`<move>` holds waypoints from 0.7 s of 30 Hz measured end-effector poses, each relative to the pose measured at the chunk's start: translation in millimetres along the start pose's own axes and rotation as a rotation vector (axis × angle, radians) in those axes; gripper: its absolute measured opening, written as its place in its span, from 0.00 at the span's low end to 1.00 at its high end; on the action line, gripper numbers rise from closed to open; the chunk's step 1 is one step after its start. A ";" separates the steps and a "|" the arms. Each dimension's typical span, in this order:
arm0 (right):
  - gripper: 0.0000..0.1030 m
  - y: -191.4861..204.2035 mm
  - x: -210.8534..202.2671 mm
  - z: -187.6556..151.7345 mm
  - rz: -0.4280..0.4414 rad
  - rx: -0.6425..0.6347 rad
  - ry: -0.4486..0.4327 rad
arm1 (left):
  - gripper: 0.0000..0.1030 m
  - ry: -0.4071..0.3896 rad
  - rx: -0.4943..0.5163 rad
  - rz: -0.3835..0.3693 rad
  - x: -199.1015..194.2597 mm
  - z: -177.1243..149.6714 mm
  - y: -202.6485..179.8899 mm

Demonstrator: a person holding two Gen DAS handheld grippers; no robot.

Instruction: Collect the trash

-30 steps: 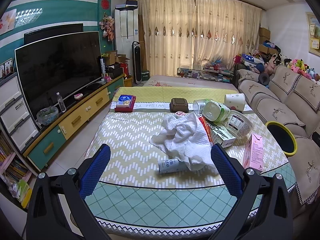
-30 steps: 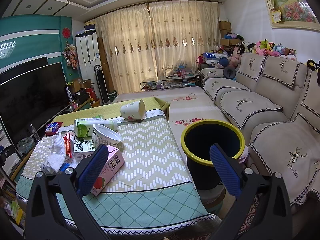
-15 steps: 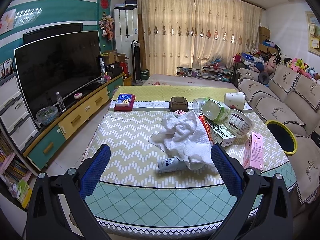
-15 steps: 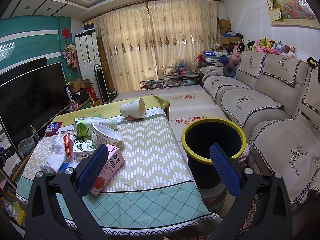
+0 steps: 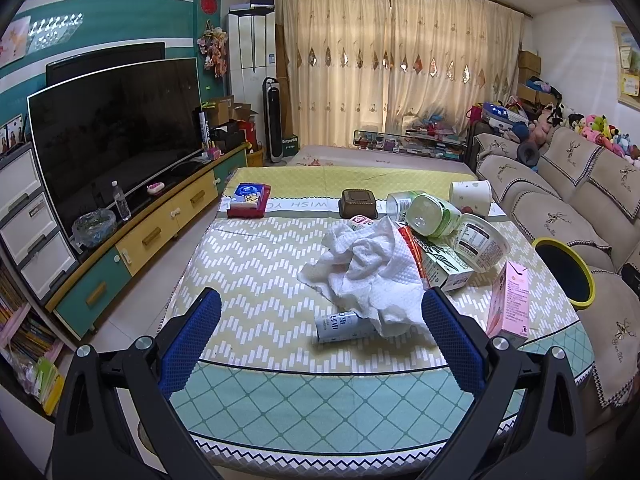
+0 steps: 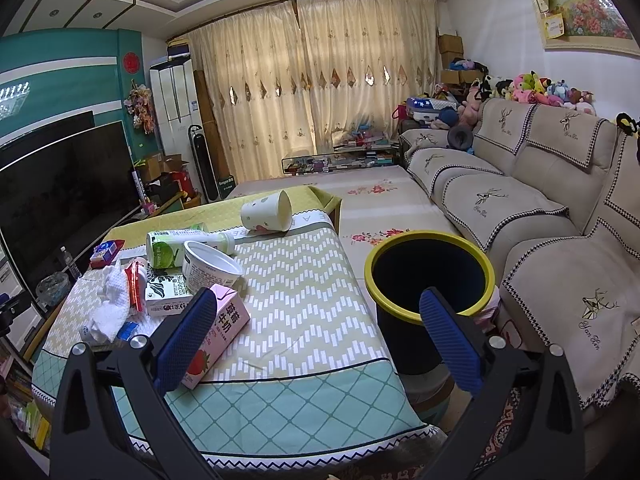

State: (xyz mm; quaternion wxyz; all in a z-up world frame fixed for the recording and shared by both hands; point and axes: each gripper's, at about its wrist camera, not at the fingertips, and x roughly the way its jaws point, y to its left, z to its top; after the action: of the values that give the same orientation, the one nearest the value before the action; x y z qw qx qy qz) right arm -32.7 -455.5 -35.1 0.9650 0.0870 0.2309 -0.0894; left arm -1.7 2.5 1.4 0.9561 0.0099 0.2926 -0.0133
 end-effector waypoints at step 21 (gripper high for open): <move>0.94 -0.5 2.4 -1.6 0.000 0.000 0.007 | 0.96 0.016 0.003 -0.001 8.9 -4.1 -2.8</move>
State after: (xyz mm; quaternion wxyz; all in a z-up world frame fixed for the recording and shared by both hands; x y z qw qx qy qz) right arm -31.4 -456.0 -37.7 0.9641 0.0875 0.2342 -0.0889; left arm 3.3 -0.3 -7.0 0.9536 0.0113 0.3004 -0.0143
